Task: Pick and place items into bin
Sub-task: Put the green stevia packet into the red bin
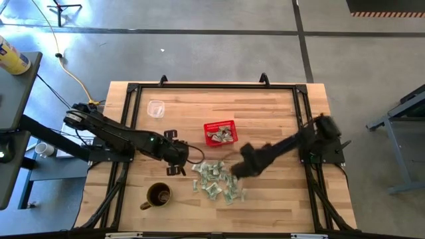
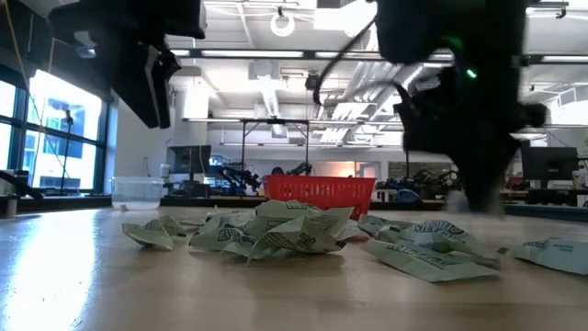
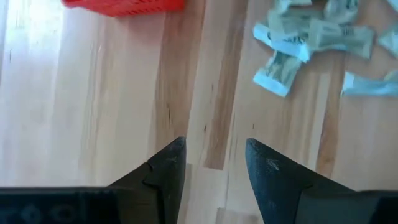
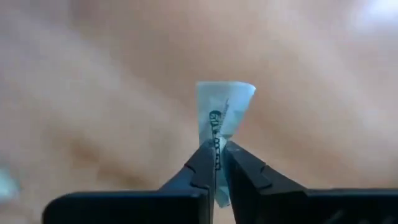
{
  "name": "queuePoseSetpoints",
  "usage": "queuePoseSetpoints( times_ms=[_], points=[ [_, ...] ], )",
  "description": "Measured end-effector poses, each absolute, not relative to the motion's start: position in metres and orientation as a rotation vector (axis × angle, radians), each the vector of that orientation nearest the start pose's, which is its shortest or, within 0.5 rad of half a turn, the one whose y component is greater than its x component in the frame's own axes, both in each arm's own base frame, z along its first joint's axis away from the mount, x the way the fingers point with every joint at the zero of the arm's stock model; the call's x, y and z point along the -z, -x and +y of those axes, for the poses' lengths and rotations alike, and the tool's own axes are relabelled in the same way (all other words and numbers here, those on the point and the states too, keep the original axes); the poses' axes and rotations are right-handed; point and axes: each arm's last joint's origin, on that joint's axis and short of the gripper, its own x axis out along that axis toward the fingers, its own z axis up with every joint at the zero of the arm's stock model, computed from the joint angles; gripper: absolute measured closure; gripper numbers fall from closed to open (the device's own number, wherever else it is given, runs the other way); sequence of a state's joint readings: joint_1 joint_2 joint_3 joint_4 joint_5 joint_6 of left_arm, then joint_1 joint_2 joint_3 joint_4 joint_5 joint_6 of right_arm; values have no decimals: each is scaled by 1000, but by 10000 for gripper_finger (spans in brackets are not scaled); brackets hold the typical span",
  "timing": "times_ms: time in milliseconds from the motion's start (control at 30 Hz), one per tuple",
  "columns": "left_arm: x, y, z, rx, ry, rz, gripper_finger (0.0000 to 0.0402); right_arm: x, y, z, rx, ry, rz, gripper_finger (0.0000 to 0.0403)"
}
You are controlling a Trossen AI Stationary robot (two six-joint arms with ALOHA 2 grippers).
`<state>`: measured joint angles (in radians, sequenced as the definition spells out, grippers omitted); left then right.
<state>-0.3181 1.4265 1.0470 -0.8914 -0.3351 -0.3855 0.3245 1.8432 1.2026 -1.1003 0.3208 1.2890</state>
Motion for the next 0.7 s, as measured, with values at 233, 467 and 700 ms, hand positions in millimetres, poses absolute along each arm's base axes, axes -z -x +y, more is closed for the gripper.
queuePoseSetpoints(
  times_ms=[233, 467, 700],
  points=[
    [-240, -257, -61, -372, 144, 1104, 202, -240, -316, 10, 659, -344, 980, 383],
    [-242, -264, -62, -431, 263, 1015, 202, -217, -341, -61, 381, -320, 1019, 395],
    [-240, -265, -61, -546, 314, 970, 173, -203, -349, -77, 192, -313, 1022, 266]
  ],
)
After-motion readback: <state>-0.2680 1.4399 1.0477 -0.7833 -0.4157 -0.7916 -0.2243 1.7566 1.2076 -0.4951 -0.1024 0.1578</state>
